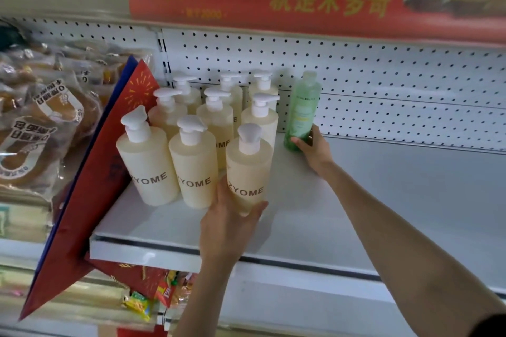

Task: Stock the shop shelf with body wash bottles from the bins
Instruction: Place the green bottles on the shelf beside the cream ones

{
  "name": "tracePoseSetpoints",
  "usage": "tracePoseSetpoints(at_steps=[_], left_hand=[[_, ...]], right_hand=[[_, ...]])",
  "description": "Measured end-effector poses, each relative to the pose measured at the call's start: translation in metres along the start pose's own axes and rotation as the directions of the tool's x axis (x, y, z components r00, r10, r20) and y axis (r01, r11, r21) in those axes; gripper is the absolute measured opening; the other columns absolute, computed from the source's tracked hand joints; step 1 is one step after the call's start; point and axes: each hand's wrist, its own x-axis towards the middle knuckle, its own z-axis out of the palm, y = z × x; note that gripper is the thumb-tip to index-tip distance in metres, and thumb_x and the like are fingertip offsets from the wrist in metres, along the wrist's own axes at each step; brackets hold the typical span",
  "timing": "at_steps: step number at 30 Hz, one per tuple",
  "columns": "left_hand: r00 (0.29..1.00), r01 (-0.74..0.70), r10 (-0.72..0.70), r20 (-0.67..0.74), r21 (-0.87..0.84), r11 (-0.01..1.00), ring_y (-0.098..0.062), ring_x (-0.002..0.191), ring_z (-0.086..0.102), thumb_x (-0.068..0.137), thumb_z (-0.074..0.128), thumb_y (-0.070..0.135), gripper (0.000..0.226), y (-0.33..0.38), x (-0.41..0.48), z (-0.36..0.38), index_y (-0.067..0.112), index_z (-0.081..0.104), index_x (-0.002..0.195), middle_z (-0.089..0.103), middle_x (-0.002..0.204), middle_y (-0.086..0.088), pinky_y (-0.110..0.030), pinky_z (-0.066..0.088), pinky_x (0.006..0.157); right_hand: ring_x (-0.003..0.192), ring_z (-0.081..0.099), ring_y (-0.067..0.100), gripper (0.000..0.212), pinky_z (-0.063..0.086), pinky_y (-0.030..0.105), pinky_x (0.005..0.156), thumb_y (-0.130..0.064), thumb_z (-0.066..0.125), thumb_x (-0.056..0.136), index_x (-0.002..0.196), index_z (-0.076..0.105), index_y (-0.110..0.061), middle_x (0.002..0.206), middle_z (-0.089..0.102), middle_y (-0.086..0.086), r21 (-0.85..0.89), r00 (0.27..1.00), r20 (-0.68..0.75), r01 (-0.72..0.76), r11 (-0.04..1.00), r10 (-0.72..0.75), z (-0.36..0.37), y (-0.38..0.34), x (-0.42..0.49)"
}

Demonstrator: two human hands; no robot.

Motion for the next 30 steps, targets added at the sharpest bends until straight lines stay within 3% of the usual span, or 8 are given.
tracePoseSetpoints(at_steps=[6, 12, 15, 17, 21, 25, 27, 30], left_hand=[[1.0, 0.012, -0.012, -0.001, 0.014, 1.0, -0.03, 0.118, 0.055, 0.074, 0.075, 0.047, 0.085, 0.0, 0.0, 0.001, 0.025, 0.028, 0.14, 0.054, 0.132, -0.002, -0.044, 0.048, 0.09], [1.0, 0.008, -0.008, -0.001, 0.023, 1.0, -0.032, 0.119, 0.054, 0.077, 0.073, 0.047, 0.082, 0.001, -0.002, 0.0, 0.026, 0.026, 0.14, 0.051, 0.136, -0.002, -0.046, 0.048, 0.091], [1.0, -0.012, 0.012, 0.0, 0.019, 1.0, -0.033, 0.12, 0.053, 0.077, 0.072, 0.048, 0.082, 0.001, -0.002, 0.0, 0.025, 0.025, 0.141, 0.051, 0.137, -0.003, -0.046, 0.047, 0.092], [1.0, -0.025, 0.025, -0.009, 0.008, 1.0, -0.033, 0.119, 0.053, 0.077, 0.073, 0.047, 0.083, -0.001, -0.002, 0.0, 0.023, 0.026, 0.14, 0.052, 0.136, -0.004, -0.046, 0.047, 0.092], [0.999, -0.05, 0.051, -0.012, 0.028, 0.998, -0.036, 0.114, 0.055, 0.078, 0.071, 0.047, 0.079, -0.003, -0.003, 0.001, 0.019, 0.027, 0.138, 0.054, 0.132, -0.008, -0.046, 0.047, 0.087], [0.996, -0.091, 0.09, -0.016, -0.099, 0.991, -0.031, 0.122, 0.05, 0.085, 0.064, 0.041, 0.071, -0.01, -0.01, -0.004, 0.015, 0.028, 0.14, 0.046, 0.139, -0.007, -0.041, 0.043, 0.093], [0.979, -0.179, 0.158, -0.133, -0.171, 0.969, -0.025, 0.125, 0.045, 0.087, 0.058, 0.042, 0.067, -0.021, -0.032, -0.009, 0.011, 0.033, 0.141, 0.04, 0.141, -0.009, -0.034, 0.04, 0.1], [0.909, -0.357, 0.302, -0.288, -0.165, 0.919, -0.014, 0.103, 0.05, 0.09, 0.056, 0.03, 0.041, -0.044, -0.101, -0.012, 0.009, 0.047, 0.125, 0.049, 0.121, -0.01, -0.026, 0.042, 0.091]], right_hand=[[0.109, 0.055, 0.027, 0.045, 0.044, 0.036, 0.09, -0.031, 0.059, 0.092, 0.129, 0.042, -0.012, 0.121, 0.059, 0.007, -0.05, 0.999, 0.023, -0.028, 0.998, 0.029, 0.002, -0.001, 0.003], [0.097, 0.051, 0.022, 0.05, 0.04, 0.03, 0.075, -0.04, 0.052, 0.095, 0.135, 0.038, -0.013, 0.126, 0.056, 0.009, -0.144, 0.985, 0.098, -0.124, 0.982, 0.139, 0.003, -0.02, 0.003], [0.123, 0.046, 0.032, 0.07, 0.042, 0.035, 0.086, -0.044, 0.047, 0.096, 0.151, 0.015, -0.015, 0.143, 0.044, 0.014, -0.113, 0.978, 0.028, -0.201, 0.973, 0.205, 0.004, -0.029, -0.013], [0.133, 0.038, 0.031, 0.074, 0.04, 0.036, 0.095, -0.045, 0.047, 0.096, 0.152, 0.009, -0.015, 0.15, 0.035, 0.012, -0.018, 0.971, -0.014, -0.237, 0.971, 0.237, 0.001, -0.032, -0.035], [0.131, 0.044, 0.021, 0.067, 0.036, 0.034, 0.104, -0.046, 0.05, 0.094, 0.15, 0.025, -0.019, 0.148, 0.041, 0.001, 0.144, 0.978, -0.021, -0.204, 0.968, 0.209, -0.014, -0.03, -0.107], [0.1, 0.068, 0.015, 0.037, 0.051, 0.032, 0.095, -0.032, 0.053, 0.094, 0.128, 0.052, -0.019, 0.114, 0.066, -0.004, 0.332, 0.998, -0.001, -0.066, 0.941, 0.07, -0.033, -0.028, -0.225], [0.088, 0.071, 0.015, 0.025, 0.055, 0.024, 0.084, -0.022, 0.05, 0.095, 0.117, 0.059, -0.014, 0.104, 0.069, 0.0, 0.39, 0.996, -0.002, -0.078, 0.917, 0.085, -0.04, -0.021, -0.286], [0.079, 0.07, 0.018, 0.019, 0.055, 0.021, 0.073, -0.014, 0.05, 0.094, 0.108, 0.062, -0.01, 0.096, 0.07, 0.005, 0.393, 0.983, 0.033, -0.179, 0.902, 0.181, -0.039, 0.021, -0.364]])
